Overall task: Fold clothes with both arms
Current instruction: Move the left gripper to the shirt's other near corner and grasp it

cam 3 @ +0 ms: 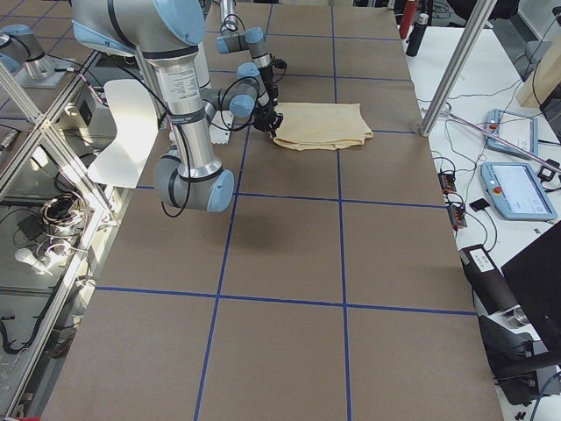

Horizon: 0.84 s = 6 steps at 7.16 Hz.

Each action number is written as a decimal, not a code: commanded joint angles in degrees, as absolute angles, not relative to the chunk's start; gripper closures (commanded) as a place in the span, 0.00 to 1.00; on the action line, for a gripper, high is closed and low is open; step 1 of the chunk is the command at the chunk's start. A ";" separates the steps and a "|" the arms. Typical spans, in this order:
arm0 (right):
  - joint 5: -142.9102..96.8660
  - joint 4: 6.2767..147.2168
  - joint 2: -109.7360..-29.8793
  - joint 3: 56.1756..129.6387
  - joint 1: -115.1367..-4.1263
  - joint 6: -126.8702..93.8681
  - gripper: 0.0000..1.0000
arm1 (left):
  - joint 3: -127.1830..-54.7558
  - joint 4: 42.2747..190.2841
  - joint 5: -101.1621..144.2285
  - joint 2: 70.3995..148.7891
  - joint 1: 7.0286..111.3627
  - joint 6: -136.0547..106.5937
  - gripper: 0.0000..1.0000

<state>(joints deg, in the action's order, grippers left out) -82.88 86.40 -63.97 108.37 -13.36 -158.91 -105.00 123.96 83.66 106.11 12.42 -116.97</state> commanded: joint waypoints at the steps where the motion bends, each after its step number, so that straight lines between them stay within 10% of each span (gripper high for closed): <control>1: -82.88 86.40 -63.98 108.37 -13.36 -158.91 1.00 | -104.94 123.31 83.85 106.08 12.39 -116.98 0.81; 2: -82.88 86.40 -63.98 108.37 -13.45 -158.91 1.00 | -104.85 123.22 83.76 106.00 12.39 -116.98 1.00; 6: -82.88 86.31 -65.12 109.67 -13.54 -158.99 1.00 | -108.88 123.22 84.20 106.17 12.74 -129.66 1.00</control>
